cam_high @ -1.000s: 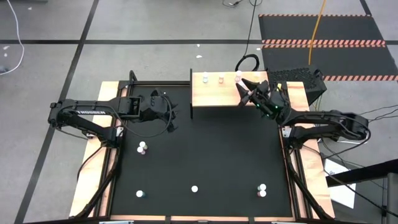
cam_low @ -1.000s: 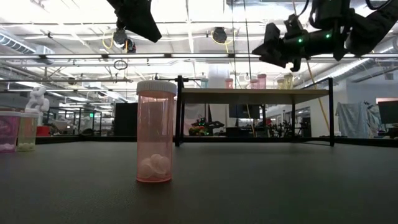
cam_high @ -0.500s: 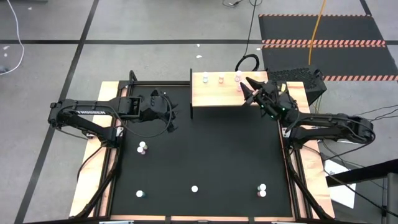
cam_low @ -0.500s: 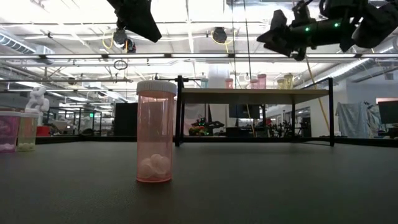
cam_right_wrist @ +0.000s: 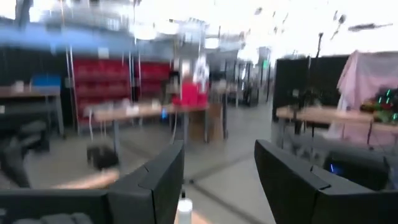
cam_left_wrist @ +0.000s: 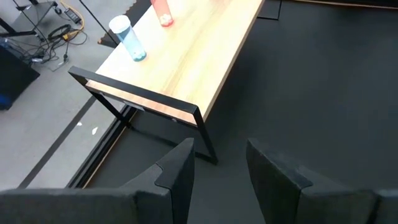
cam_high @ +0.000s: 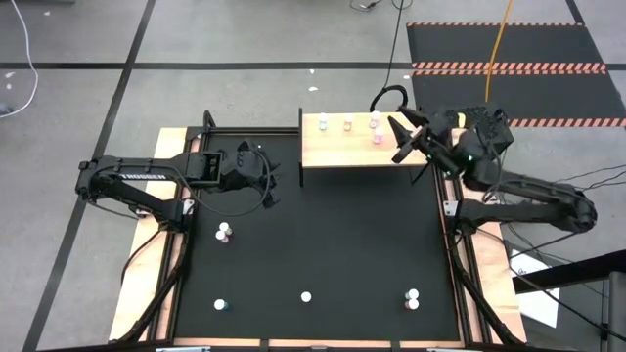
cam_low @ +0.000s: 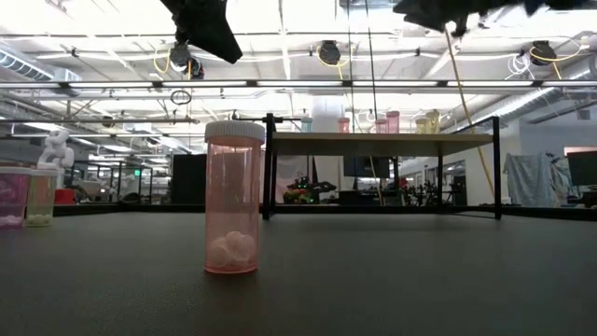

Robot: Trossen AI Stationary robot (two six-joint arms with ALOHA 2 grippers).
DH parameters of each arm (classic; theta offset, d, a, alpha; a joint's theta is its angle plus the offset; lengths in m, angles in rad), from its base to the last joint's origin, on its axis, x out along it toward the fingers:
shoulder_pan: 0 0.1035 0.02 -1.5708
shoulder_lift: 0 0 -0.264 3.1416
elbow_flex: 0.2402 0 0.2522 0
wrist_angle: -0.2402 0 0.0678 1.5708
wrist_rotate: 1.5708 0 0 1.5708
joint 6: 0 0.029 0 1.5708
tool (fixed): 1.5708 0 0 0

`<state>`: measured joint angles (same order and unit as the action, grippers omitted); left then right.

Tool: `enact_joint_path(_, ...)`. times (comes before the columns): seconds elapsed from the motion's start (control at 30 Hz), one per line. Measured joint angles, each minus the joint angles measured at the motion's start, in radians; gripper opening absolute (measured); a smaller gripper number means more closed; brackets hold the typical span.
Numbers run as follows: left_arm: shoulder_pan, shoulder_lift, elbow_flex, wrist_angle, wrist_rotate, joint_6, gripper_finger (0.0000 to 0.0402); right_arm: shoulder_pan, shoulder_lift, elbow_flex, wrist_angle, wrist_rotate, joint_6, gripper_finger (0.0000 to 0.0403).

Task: Pick and place medicine bottles onto shelf by color
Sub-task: Put the left orange pill bottle on the shelf aligned with the other orange pill bottle

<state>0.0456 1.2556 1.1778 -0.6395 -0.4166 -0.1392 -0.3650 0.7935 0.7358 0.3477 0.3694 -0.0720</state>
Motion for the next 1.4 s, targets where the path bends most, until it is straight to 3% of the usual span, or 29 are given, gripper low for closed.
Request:
enact_joint_path(0.2, 0.0, 0.0, 0.0, 0.008, 0.0, 0.006, 0.0147, 0.002, 0.089, 0.284, -0.61, 0.035, 0.117, 0.0192)
enact_joint_path(0.3, 0.0, 0.0, 0.006, 0.007, 0.0, -0.004, 0.0147, 0.012, 0.137, 0.359, -0.772, -0.022, 0.173, 0.0192)
enact_joint_path(0.47, 0.0, 0.0, 0.043, 0.008, 0.0, -0.028, 0.0147, 0.133, 0.209, 0.402, -0.783, -0.105, 0.255, 0.0192)
enact_joint_path(0.8, -0.025, -0.014, 0.116, -0.044, -0.001, -0.047, 0.0147, 0.449, 0.444, 0.487, -0.782, -0.005, 0.324, 0.0166)
enact_joint_path(1.03, -0.071, -0.035, 0.135, -0.099, -0.002, -0.07, 0.0147, 0.563, 0.58, 0.588, -0.79, 0.034, 0.4, 0.0164)
enact_joint_path(1.4, -0.138, -0.067, 0.135, -0.299, -0.003, -0.184, 0.0147, 0.693, 0.716, 0.68, -0.847, 0.054, 0.71, 0.0164)
